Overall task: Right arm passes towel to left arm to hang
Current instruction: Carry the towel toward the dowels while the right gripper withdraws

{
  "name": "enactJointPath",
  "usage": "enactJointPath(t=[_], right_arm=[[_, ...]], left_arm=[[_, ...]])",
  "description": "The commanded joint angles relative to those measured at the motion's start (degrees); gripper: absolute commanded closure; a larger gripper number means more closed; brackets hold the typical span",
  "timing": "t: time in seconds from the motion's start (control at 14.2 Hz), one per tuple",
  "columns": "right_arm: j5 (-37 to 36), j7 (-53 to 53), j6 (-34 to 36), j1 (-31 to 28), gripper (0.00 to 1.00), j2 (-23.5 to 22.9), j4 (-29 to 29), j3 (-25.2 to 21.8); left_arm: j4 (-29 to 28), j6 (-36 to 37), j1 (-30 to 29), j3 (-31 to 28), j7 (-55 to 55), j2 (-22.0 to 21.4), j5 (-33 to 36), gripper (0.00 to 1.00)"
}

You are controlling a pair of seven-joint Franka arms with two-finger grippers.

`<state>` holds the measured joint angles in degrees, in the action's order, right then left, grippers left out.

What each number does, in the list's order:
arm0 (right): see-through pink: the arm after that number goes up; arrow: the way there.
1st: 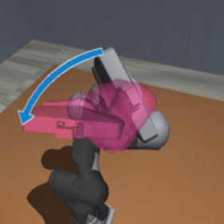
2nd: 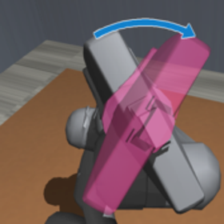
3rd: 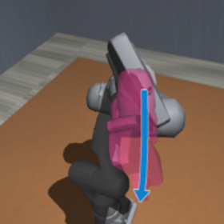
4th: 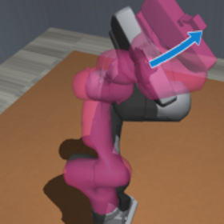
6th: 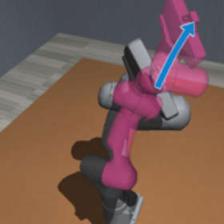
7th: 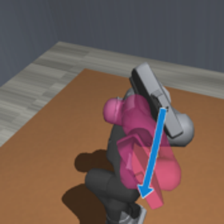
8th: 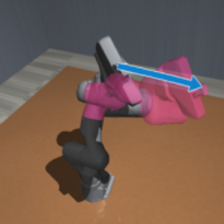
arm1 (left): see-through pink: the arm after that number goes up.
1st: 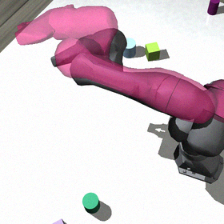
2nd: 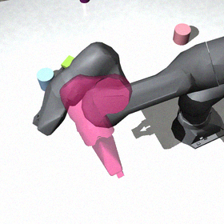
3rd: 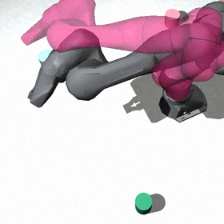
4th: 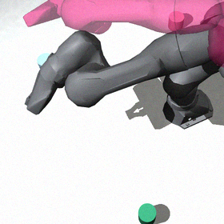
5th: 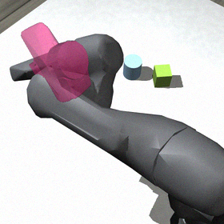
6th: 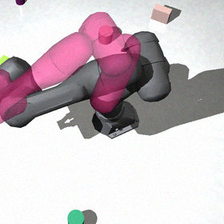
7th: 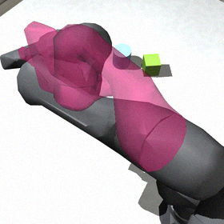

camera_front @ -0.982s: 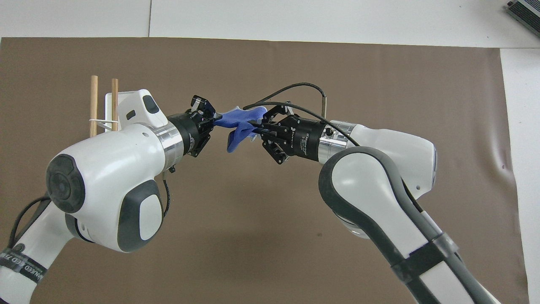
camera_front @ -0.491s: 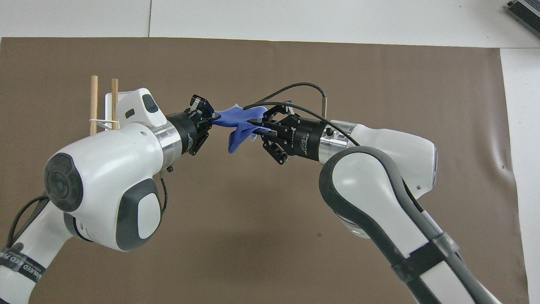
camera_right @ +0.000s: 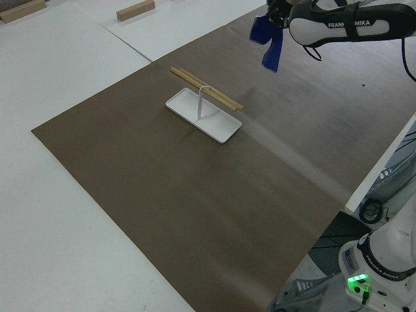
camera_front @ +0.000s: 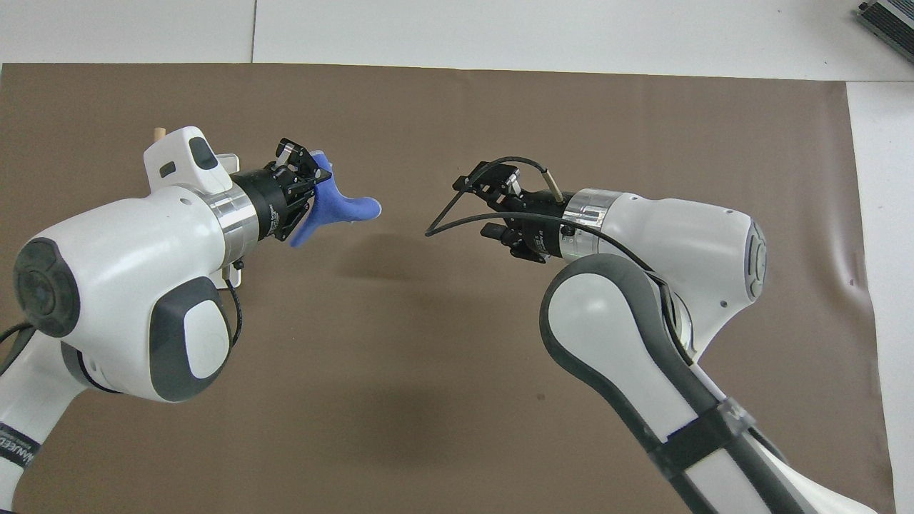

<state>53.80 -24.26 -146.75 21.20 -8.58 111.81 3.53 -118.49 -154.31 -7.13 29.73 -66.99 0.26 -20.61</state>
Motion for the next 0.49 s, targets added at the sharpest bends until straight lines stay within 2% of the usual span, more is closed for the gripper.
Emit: enactJointPath(t=[0.0, 0.21, 0.28, 0.42], right_arm=[[-14.7, 6.67, 0.14, -3.52, 0.0, 0.05, 1.3, 0.25], [-39.49, 6.77, 6.37, -8.36, 0.0, -0.21, 0.6, 0.25], [-44.79, 6.77, 8.74, -10.02, 0.0, -0.21, 0.08, 0.25], [-50.27, 6.86, 15.31, -12.67, 0.0, 0.14, -2.64, 0.25]], left_arm=[[0.19, 1.11, -0.17, -3.17, 5.27, 0.45, -0.75, 1.0], [0.19, 2.79, -0.17, -8.79, 9.41, 0.53, -0.75, 1.0], [0.19, 2.79, -0.25, -10.46, 10.46, 0.53, -0.75, 1.0], [0.02, 2.88, -0.34, -13.28, 11.61, 0.53, -0.75, 1.0]])
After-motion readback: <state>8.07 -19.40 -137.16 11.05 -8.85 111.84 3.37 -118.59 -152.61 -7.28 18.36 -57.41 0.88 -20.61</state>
